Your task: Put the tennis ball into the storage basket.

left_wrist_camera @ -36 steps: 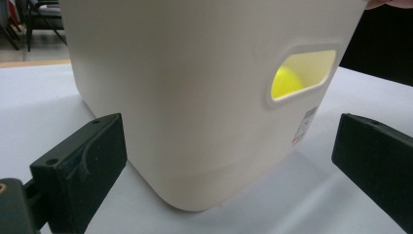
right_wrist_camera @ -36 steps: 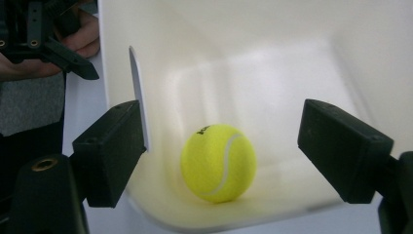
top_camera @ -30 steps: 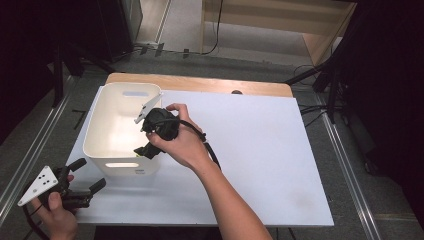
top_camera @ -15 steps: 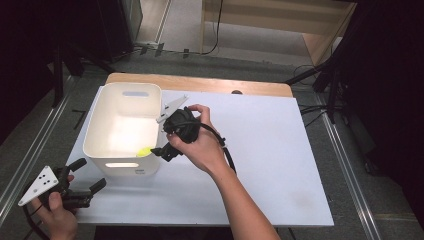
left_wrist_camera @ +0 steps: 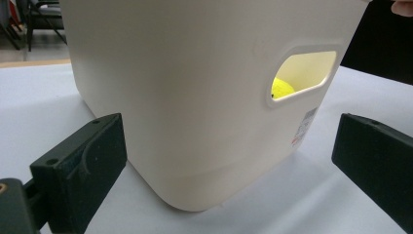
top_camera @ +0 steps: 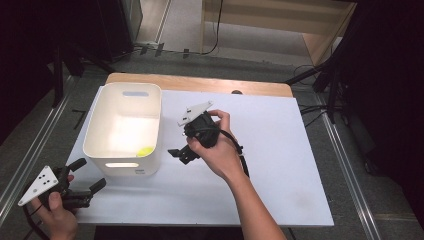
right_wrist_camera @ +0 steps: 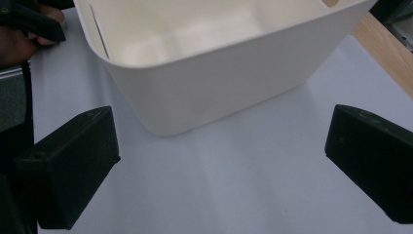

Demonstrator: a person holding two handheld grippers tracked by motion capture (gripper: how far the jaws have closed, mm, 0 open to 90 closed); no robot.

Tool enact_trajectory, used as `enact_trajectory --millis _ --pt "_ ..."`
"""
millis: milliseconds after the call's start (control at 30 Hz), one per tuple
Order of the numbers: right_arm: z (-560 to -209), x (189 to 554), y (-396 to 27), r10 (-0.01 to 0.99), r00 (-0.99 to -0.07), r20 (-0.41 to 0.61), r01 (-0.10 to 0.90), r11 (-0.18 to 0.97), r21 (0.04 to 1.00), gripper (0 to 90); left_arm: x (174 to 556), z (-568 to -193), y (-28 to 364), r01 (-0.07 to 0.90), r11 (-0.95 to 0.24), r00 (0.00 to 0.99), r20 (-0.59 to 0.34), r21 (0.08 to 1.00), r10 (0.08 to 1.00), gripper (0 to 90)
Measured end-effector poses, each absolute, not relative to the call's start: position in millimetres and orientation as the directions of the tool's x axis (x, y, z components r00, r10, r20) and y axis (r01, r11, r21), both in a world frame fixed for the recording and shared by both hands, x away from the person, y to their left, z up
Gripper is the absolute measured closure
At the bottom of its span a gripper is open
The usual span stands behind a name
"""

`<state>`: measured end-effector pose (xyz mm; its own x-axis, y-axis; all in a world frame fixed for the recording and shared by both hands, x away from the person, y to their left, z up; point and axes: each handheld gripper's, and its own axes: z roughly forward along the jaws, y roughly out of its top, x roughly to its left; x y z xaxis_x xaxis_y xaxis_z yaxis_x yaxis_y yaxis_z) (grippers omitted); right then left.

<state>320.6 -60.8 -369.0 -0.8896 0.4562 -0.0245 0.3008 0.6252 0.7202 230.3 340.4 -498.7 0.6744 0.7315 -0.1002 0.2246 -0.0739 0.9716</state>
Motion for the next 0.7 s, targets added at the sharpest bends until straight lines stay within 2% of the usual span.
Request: enact_trajectory --millis 700 --pt "-393.0 304.3 -115.6 0.544 -0.839 0.002 0.365 0.561 0.743 0.0 230.1 -498.6 340.0 0.224 -0.079 0.676 -0.097 0.971 0.731 0.0"
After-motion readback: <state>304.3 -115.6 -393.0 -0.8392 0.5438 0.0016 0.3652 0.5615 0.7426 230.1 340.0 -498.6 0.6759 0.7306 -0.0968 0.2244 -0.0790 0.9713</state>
